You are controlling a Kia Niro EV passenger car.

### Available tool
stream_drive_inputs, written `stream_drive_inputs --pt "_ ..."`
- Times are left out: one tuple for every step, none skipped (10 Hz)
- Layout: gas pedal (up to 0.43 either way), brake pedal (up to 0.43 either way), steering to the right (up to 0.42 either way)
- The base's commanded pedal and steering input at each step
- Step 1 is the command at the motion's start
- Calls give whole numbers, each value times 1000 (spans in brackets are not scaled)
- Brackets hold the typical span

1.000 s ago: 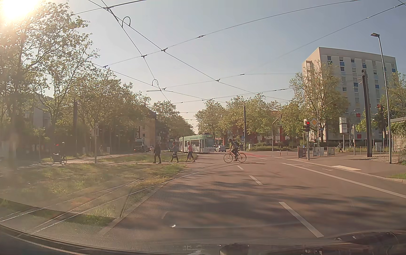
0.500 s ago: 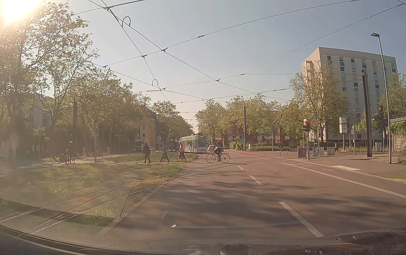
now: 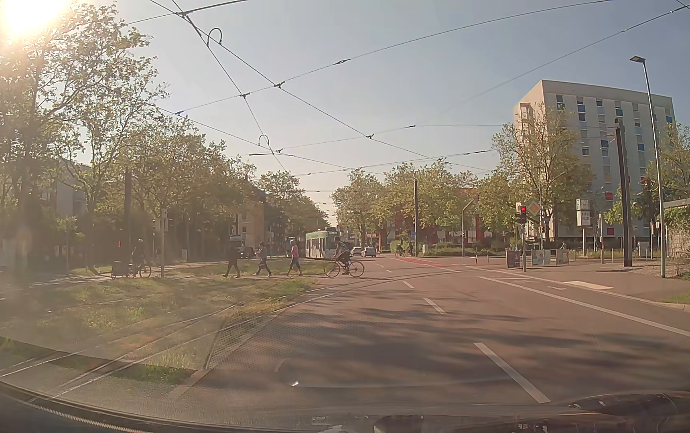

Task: Follow the waypoints while adhering to traffic rules and regulations

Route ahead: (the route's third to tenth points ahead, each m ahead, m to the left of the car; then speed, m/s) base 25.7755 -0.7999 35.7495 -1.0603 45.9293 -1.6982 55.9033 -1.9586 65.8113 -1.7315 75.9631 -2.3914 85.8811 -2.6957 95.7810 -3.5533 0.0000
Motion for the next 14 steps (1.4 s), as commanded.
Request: stream_drive_inputs --pt "0 268 -12" --pt "0 268 -12" --pt "0 268 -12" --pt "0 268 -12" --pt "0 268 -12" --pt "0 262 -12" --pt "0 262 -12" --pt "0 268 -12" --pt "0 262 -12" --pt "0 268 -12" --pt "0 268 -12" --pt "0 268 -12" --pt "0 262 -12" --pt "0 268 -13"
